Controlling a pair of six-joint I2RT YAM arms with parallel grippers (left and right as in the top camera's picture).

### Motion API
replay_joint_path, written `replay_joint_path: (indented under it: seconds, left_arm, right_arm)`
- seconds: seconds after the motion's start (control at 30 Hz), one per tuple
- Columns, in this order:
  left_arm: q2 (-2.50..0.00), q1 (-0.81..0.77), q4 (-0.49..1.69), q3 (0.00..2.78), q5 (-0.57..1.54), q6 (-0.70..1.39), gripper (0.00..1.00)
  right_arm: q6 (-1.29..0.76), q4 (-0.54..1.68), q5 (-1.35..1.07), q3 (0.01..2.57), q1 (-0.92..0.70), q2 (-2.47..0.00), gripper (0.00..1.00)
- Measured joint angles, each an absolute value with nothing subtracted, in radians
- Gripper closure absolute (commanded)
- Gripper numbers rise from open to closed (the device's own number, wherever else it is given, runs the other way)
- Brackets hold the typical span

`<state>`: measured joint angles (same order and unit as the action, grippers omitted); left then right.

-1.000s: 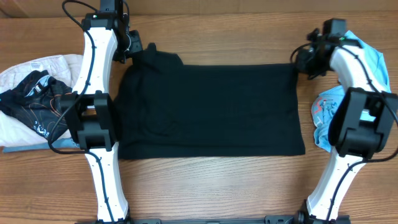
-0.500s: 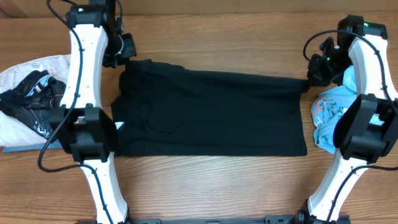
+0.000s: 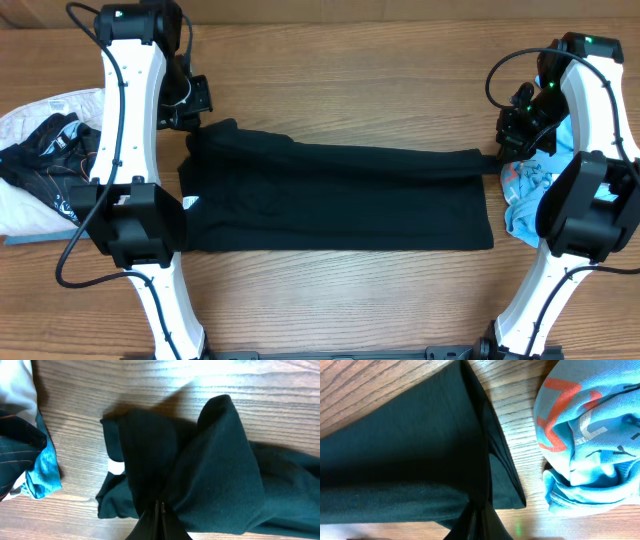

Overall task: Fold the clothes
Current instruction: 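Fold the shirt's far half toward the robot with both grippers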

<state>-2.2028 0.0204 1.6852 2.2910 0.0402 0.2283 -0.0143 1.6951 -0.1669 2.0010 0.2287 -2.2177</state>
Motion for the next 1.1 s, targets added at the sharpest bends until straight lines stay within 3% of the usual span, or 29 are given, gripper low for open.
replay_joint_path:
  seconds: [0.7,1.1]
  left_arm:
    - [-2.201,-0.033,1.687,1.835,0.027,0.174,0.96]
    - [-2.201,-0.033,1.686,1.729,-0.075,0.175,0.93]
  right_arm:
    - [-0.009,1.64,-0.141,1.673,0.228,-2.138,0.96]
    - [-0.007,1.622,-0.125,1.634,0.228,-2.137,0.95]
